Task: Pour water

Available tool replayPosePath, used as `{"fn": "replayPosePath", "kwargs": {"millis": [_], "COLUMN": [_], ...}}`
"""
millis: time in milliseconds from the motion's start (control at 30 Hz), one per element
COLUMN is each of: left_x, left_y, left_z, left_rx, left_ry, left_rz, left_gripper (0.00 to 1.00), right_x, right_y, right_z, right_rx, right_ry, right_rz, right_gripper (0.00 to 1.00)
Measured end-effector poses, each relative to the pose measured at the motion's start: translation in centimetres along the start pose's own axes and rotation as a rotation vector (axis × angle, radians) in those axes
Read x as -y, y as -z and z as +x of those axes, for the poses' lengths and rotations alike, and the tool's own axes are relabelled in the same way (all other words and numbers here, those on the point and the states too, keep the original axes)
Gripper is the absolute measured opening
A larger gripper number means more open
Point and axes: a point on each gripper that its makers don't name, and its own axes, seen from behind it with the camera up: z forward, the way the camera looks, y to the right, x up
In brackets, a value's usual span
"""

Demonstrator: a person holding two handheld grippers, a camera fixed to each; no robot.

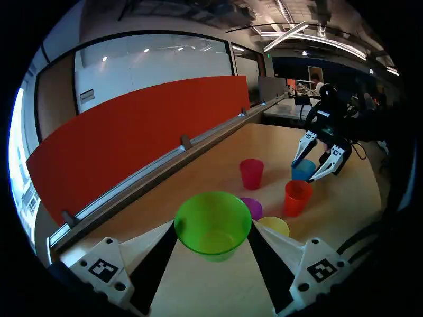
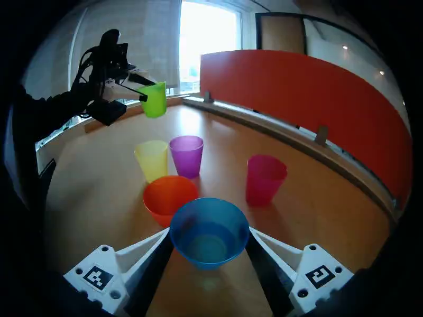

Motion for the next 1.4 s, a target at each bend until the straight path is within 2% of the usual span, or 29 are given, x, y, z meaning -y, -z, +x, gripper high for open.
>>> {"fn": "replayPosePath", "kwargs": {"millis": [567,900,1400], "left_x": [-0.8,-1.8,-2.8], "left_y": [-0.2,-0.4,0.3], "left_z": [1.2,2.2,5.6], "left_rx": [-0.045,-0.065,-0.205], "left_ry": [0.029,0.047,0.102], "left_rz": [0.007,-0.004,-0.005], "left_gripper": [0.88,0.88,0.88], "right_x": [0.0,0.4,1.3], "right_y": [2.5,3.7,4.3], "right_z": [6.4,10.3,13.6], "right_rx": [-0.178,-0.280,-0.343], "right_ry": [-0.012,-0.021,-0.006], "right_rz": [-0.054,-0.075,-0.074], "right_gripper": [0.91,0.91,0.91]}}
